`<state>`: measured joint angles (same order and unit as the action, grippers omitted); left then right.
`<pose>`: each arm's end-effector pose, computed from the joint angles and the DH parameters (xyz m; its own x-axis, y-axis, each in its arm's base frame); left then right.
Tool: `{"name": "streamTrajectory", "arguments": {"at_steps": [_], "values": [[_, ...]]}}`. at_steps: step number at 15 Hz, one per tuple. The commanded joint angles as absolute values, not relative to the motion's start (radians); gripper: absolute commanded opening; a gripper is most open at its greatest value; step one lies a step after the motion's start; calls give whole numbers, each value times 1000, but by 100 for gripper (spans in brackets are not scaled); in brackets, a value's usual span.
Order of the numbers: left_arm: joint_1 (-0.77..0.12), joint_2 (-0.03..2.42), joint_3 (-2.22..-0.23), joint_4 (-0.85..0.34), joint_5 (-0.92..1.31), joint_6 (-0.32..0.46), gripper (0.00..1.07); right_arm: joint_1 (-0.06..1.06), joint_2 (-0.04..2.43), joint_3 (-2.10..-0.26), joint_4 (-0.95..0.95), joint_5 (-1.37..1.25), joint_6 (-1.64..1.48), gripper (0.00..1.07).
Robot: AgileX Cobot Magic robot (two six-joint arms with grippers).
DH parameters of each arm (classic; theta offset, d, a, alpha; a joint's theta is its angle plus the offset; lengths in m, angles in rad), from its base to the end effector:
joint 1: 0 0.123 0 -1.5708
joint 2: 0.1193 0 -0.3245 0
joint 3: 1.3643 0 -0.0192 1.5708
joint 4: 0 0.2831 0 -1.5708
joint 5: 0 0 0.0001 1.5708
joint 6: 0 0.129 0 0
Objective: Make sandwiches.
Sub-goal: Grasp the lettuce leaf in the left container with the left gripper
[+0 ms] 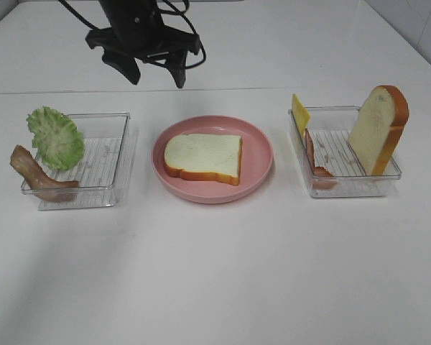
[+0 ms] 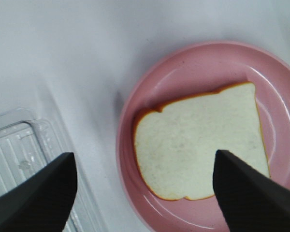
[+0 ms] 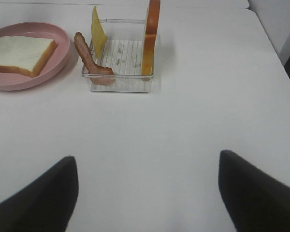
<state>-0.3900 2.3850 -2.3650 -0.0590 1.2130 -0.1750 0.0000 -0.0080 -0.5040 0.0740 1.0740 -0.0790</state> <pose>0.5477 -0.2328 0.2369 -0.9042 0.1618 -0.3952 0.2293 0.9647 -0.1296 0.0150 0.0084 0.2758 -0.4532 -0.0436 -0.8904 -0.0777 0.9969 -0.0092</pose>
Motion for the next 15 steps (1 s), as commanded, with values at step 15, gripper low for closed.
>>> {"name": "streamTrajectory", "arguments": {"at_steps": [15], "values": [[-54,2115,-1920,-7,1287,-156,74,0,-20,-504,76,1061,-72,76]]}}
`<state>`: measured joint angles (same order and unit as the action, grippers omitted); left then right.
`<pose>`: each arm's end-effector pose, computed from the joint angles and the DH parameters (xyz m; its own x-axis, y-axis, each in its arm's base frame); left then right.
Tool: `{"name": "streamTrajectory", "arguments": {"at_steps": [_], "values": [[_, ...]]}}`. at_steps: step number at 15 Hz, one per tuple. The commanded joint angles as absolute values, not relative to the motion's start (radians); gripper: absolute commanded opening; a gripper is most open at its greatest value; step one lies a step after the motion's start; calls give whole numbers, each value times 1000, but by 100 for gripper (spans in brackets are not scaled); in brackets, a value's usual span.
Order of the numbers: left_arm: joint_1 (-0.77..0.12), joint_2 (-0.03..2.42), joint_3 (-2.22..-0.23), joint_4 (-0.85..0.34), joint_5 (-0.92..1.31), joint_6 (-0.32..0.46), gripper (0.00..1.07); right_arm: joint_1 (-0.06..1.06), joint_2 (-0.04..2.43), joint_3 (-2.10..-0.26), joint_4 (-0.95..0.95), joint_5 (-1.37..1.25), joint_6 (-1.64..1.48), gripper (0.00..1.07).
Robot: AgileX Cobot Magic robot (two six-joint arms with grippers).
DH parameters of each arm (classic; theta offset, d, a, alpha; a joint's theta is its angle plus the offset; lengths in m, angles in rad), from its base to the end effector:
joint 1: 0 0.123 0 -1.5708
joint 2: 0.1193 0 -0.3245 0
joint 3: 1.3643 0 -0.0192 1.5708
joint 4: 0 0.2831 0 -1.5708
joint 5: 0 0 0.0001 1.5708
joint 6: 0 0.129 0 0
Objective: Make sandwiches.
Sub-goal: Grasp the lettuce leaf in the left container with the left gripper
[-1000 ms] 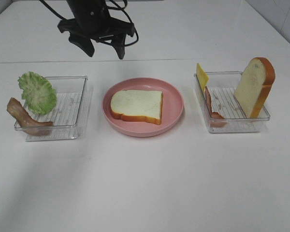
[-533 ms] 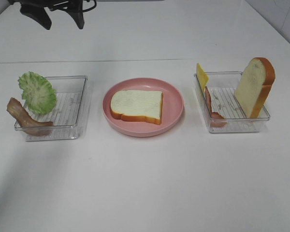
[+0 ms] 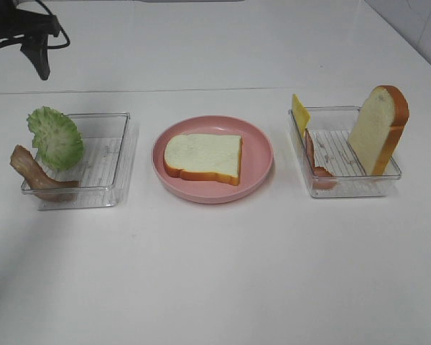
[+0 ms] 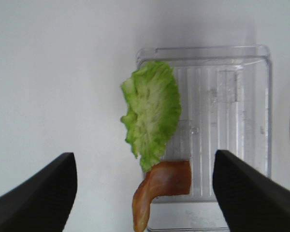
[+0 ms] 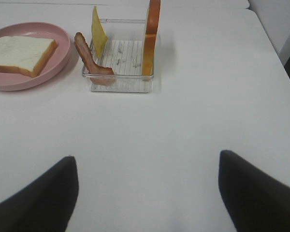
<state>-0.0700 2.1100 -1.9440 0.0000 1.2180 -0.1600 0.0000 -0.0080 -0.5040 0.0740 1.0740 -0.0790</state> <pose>0.5158 -0.0362 0.2523 -0.9592 -0.0925 -0.2671 -0.0839 0.9955 -0.0431 0.0150 0.0084 0.2758 -0.4532 -0.0436 -0.8904 -0.0777 0.9969 -0.0092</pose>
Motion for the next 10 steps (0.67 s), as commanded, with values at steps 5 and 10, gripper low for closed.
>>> {"name": "streamTrajectory", "arguments": {"at_steps": [5,10], "values": [[-46,2209,-1916,-59,1267,-156,73,0,-20,-504,77,1061,-72,76],[-46,2280,-1917,-77,1183,-156,64,0,-20,-504,77,1061,-72,76]]}}
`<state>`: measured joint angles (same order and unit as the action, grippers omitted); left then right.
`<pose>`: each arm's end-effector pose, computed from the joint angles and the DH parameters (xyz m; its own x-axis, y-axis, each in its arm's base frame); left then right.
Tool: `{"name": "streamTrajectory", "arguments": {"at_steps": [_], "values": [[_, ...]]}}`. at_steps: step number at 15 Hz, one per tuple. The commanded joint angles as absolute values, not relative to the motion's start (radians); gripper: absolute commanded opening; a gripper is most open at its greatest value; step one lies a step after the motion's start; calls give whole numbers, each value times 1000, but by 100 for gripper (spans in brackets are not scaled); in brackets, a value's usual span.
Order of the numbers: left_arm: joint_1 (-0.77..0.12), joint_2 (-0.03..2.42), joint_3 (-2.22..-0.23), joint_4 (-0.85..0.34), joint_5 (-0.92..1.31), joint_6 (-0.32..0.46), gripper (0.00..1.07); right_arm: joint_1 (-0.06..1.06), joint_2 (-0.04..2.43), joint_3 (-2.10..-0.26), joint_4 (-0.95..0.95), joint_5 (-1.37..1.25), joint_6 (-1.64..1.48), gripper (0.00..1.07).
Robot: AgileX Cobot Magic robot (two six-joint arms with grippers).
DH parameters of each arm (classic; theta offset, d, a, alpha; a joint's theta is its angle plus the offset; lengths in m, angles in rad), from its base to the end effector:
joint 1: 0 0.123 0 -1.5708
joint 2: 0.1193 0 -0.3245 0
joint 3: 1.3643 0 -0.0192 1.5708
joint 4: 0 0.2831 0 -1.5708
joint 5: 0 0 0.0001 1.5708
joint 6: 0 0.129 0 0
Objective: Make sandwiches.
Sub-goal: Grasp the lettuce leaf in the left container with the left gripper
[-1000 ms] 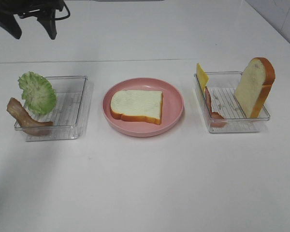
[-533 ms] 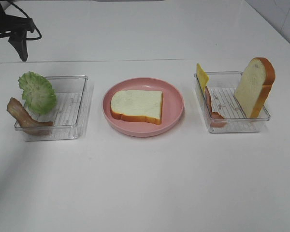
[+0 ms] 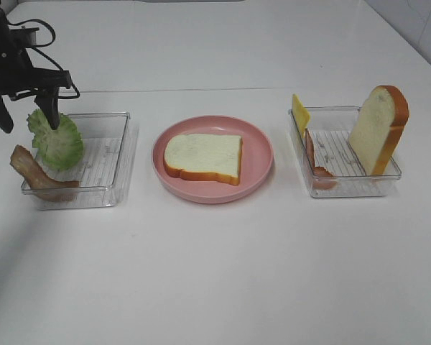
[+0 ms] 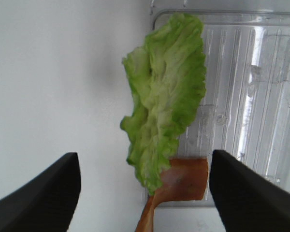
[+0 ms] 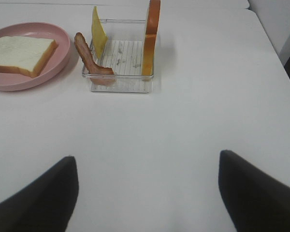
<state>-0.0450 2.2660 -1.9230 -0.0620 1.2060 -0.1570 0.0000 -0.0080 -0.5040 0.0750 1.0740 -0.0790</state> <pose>0.5279 -0.0312 0.1646 -0.9862 -0.1337 -0.0974 -0.1265 0.9890 -0.0761 0.0150 0.0085 0.2758 -0.4532 -0.0431 -0.8904 -0.0783 0.9969 -0.0084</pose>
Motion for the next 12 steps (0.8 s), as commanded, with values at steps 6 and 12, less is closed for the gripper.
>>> {"name": "streamTrajectory", "arguments": {"at_steps": [6,12], "values": [[-46,2304,-1918,-62,1125,-156,48,0,-20,-504,77,1061,-72,76],[-46,2304,-1918,-73,1068,-160,2,0,-20,-504,77,1061,-72,76]]}}
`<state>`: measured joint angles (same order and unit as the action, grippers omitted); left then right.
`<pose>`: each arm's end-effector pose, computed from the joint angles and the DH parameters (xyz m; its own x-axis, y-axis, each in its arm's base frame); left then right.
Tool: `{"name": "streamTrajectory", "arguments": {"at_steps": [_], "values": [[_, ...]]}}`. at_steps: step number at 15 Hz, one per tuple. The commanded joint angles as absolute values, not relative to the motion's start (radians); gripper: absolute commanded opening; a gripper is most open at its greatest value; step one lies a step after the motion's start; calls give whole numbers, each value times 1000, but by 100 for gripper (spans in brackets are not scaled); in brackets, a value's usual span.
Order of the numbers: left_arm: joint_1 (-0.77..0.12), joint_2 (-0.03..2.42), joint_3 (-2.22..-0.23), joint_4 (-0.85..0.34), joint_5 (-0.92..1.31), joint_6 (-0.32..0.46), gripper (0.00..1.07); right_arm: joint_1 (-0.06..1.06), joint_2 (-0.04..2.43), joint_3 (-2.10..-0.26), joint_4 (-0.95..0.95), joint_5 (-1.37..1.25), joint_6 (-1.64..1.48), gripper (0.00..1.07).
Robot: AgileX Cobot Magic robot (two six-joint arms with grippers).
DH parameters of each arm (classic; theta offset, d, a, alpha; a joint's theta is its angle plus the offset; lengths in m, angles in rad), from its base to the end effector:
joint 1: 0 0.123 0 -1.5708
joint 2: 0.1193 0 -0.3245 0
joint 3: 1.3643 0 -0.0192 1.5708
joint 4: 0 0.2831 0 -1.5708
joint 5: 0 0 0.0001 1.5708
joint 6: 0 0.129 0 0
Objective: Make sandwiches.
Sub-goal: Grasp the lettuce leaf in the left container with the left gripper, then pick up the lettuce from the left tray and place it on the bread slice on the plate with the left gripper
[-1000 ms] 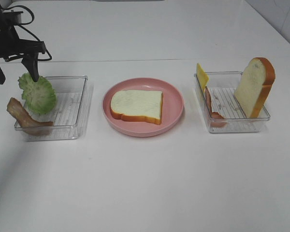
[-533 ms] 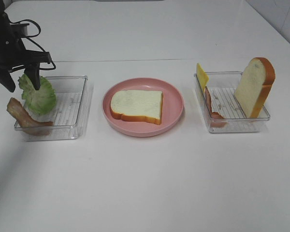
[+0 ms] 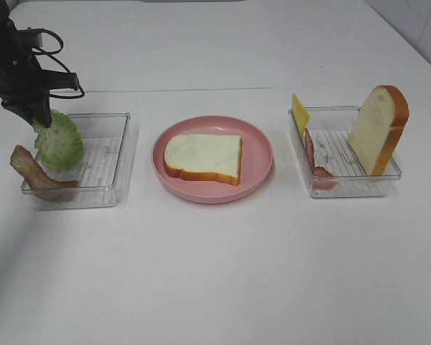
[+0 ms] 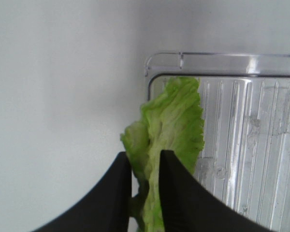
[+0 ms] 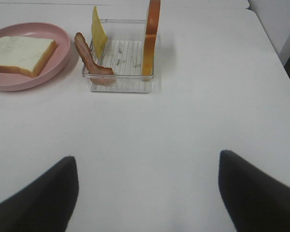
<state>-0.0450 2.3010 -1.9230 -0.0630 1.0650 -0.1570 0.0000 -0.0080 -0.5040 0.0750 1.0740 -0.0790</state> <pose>0.5470 -0.0317 0.1487 -0.9693 -0.1427 -0.2004 -0.1262 0.9877 -0.0928 0.0150 0.0085 0.2758 -0.4532 -0.0431 -0.8904 -0.0783 0.9969 -0.0084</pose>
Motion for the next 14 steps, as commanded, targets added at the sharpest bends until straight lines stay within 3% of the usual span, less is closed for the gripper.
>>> {"name": "streamTrajectory", "arguments": {"at_steps": [1,5,8,9,10,12,14], "values": [[-46,2304,-1918,-74,1070,-160,0,0,-20,-504,77,1061,-72,76],[-46,2296,-1963,-78,1150,-151,0,0,-20,-504,77,1061,-72,76],[-46,2296,-2067,-146,1238,-124,0,0,-20,-504,77,1061,-72,76],[-46,2296,-2112,-205,1264,-107,0,0,-20,-504,77,1061,-72,76],[-46,2296,-2194,-363,1279,-79,0,0,-20,-504,77,1061,-72,76],[-52,2296,-2228,-554,1264,-26,0,0,-20,-504,77,1061,-72,76],[-74,2299,-2230,-688,1238,38,0,0,-20,-504,77,1061,-72,76]]}}
